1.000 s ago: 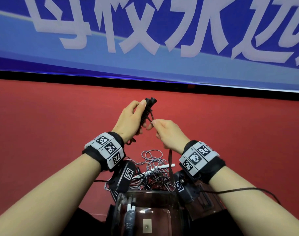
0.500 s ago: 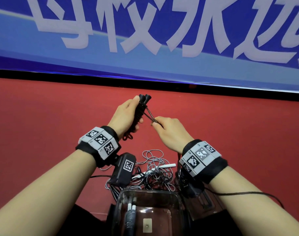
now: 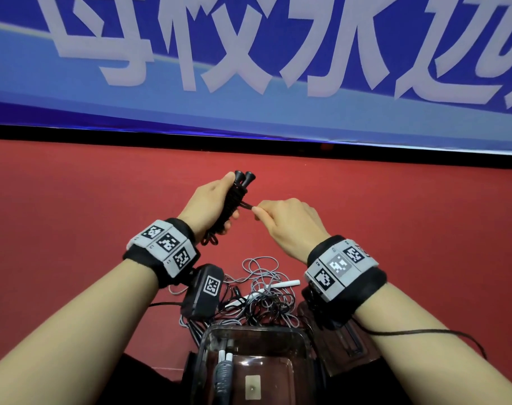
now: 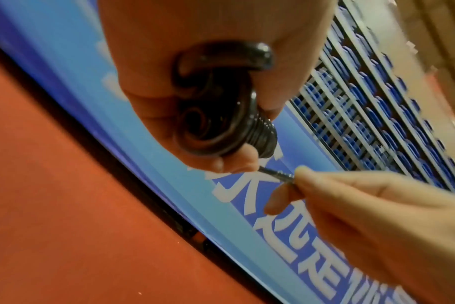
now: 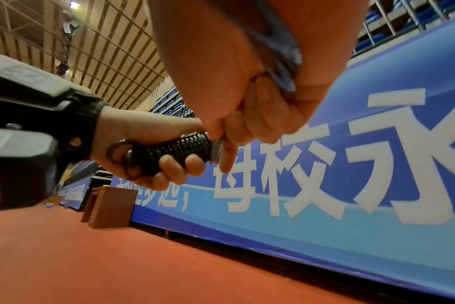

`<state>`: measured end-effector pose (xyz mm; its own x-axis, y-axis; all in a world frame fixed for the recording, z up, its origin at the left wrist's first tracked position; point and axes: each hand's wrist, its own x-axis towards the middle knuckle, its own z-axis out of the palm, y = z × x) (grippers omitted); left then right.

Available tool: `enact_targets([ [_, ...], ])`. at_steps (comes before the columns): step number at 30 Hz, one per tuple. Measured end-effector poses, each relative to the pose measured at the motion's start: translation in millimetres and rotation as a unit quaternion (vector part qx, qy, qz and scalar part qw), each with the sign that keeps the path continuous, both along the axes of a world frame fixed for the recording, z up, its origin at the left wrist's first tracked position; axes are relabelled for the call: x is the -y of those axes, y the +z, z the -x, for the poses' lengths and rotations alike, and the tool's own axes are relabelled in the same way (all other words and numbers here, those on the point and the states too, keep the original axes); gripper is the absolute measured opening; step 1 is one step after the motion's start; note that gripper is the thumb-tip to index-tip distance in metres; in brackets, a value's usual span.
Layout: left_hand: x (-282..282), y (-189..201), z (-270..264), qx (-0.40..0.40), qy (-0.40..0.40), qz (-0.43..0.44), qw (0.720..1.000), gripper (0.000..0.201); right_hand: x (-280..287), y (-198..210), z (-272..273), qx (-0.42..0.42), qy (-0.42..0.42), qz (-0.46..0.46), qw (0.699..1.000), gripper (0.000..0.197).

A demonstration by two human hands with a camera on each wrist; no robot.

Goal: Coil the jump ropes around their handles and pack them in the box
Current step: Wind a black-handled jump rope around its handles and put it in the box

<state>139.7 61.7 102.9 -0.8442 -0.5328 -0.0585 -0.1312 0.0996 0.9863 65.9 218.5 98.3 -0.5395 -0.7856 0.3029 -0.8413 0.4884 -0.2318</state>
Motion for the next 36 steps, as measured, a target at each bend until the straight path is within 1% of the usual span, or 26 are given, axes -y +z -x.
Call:
enact_targets([
  [2,-2.5,-1.7,-0.4,0.0,-0.009,0.073,0.997,0.044,-1.2,1.9,2.6,0.004,-0.011,0.018,1.0,0.042],
  [3,-3.3,-2.9,-0.3,0.003,-0.009,0.125,0.992,0.043,-0.4,2.2,2.7,0.028,-0.012,0.031,0.999,0.042],
  [4,-3.4,-4.1,-0.1,0.018,0.0,0.199,0.98,0.041,0.9,2.7,2.4,0.064,-0.011,0.047,0.997,0.041],
  [5,-2.9,-5.4,0.8,0.045,0.012,0.282,0.958,0.041,1.9,4.0,2.6,0.106,-0.009,0.062,0.992,0.039],
  [6,-2.7,-6.6,1.1,0.074,0.026,0.361,0.929,0.041,2.6,5.4,3.1,0.148,-0.005,0.072,0.986,0.035],
  [7,-1.8,-7.7,1.6,0.094,0.039,0.424,0.9,0.042,3.1,7.0,3.6,0.186,-0.001,0.076,0.98,0.03],
  [8,-1.1,-8.0,1.9,0.105,0.047,0.466,0.877,0.042,3.0,8.5,4.0,0.218,0.002,0.076,0.973,0.025],
  [10,0.2,-6.9,1.8,0.123,0.057,0.513,0.848,0.044,3.5,9.1,4.2,0.27,0.009,0.072,0.96,0.018],
  [12,-0.6,-6.6,1.9,0.14,0.05,0.549,0.822,0.044,5.3,6.9,3.4,0.341,0.02,0.077,0.937,0.016],
  [13,-1.5,-7.3,2.0,0.149,0.036,0.559,0.815,0.043,6.9,4.9,3.5,0.376,0.024,0.081,0.923,0.017],
  [14,-3.2,-7.8,1.7,0.156,0.016,0.559,0.814,0.041,7.8,2.9,4.0,0.397,0.024,0.084,0.913,0.018],
  [15,-4.9,-8.4,1.3,0.162,-0.007,0.551,0.819,0.037,8.1,1.7,5.1,0.404,0.02,0.084,0.911,0.019],
  [18,-8.3,-7.1,-1.2,0.165,-0.05,0.525,0.834,0.025,5.9,2.5,7.8,0.368,0.006,0.07,0.927,0.025],
  [20,-8.4,-5.1,-3.0,0.155,-0.043,0.507,0.847,0.022,3.5,5.6,7.8,0.337,0.012,0.065,0.939,0.026],
  [22,-8.3,-4.1,-4.0,0.146,-0.028,0.497,0.855,0.021,1.2,9.5,5.5,0.264,0.026,0.046,0.963,0.025],
  [23,-8.8,-4.1,-3.8,0.145,-0.025,0.504,0.851,0.021,0.6,11.2,3.7,0.215,0.035,0.038,0.975,0.025],
  [25,-10.6,-5.9,-3.2,0.147,-0.032,0.534,0.832,0.02,-1.0,13.9,1.4,0.11,0.045,0.03,0.992,0.024],
  [27,-12.7,-7.2,-4.1,0.15,-0.051,0.564,0.811,0.018,-2.6,15.3,2.8,0.027,0.05,0.025,0.998,0.022],
  [28,-13.3,-7.0,-5.4,0.147,-0.066,0.573,0.803,0.017,-4.1,16.3,4.5,0.004,0.054,0.026,0.998,0.022],
  [30,-14.0,-6.2,-8.2,0.132,-0.112,0.579,0.796,0.017,-9.1,20.3,8.6,-0.007,0.068,0.035,0.997,0.023],
  [33,-14.3,-4.0,-14.1,0.118,-0.204,0.552,0.8,0.02,-17.7,26.2,15.1,-0.008,0.096,0.037,0.995,0.026],
  [36,-22.1,-5.0,-20.5,0.114,-0.245,0.542,0.796,0.024,-24.9,27.9,23.3,-0.008,0.071,0.034,0.997,0.04],
])
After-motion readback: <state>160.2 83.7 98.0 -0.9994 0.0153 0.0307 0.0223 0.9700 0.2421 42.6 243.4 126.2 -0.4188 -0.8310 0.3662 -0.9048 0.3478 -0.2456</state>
